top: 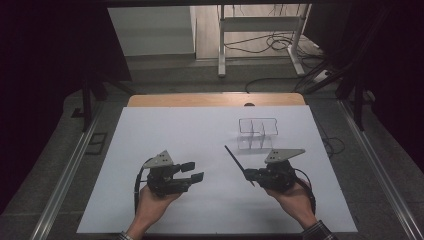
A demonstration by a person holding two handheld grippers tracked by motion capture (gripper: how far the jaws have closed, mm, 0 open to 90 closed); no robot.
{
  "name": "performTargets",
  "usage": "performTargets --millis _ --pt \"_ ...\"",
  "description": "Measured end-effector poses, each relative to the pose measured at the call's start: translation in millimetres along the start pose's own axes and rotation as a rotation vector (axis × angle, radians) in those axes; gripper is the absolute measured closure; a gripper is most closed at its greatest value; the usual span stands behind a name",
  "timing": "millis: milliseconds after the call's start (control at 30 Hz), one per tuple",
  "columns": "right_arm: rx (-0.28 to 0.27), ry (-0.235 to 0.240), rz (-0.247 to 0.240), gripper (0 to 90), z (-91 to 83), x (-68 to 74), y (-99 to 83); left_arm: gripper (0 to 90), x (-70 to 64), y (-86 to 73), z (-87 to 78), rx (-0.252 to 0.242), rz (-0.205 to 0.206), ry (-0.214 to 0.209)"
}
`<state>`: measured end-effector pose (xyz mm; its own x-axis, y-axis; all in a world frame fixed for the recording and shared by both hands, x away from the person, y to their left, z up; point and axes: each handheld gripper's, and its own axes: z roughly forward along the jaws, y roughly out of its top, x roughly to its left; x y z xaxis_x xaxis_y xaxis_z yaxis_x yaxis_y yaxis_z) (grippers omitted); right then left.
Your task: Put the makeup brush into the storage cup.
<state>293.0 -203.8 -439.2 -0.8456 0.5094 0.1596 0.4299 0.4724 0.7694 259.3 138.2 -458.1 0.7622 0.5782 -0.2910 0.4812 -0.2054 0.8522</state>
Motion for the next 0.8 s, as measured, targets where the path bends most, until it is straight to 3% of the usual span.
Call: performTargets --millis 233,467,800 --pt "0.068 0.045 -0.015 83.1 5.3 3.9 0.7 32.3 -7.8 6.4 3.1 0.064 0.192 0.110" --pt "0.169 0.088 -0.036 83.2 11.5 5.3 4.5 25.1 -16.2 5.4 7.5 0.129 0.335 0.166" --pt "0.313 0.129 -0.053 83.1 20.3 7.2 8.5 26.1 -28.1 4.1 21.8 0.233 0.531 0.220"
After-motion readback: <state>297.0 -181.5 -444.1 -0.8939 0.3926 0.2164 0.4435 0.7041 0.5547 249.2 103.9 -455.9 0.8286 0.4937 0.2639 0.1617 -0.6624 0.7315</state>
